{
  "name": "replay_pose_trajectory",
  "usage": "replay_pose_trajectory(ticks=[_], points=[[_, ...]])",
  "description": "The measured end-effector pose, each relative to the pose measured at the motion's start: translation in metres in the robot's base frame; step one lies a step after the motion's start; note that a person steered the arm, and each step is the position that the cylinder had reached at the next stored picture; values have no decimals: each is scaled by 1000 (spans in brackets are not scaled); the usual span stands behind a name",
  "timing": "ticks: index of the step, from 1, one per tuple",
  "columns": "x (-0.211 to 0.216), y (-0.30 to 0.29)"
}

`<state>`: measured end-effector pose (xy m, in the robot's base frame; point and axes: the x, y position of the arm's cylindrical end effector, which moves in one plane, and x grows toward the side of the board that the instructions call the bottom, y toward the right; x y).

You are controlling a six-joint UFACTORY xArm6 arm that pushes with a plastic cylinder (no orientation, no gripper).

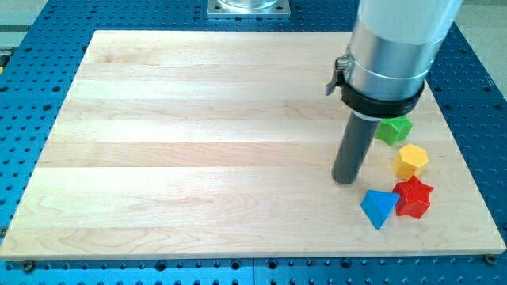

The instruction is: Move the blue triangle into the red star

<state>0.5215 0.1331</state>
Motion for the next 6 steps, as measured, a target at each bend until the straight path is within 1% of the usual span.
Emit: replay_pose_trajectory(ticks=[1,2,3,4,6], points=[[16,22],[16,41],[17,40],[32,34],[35,-1]])
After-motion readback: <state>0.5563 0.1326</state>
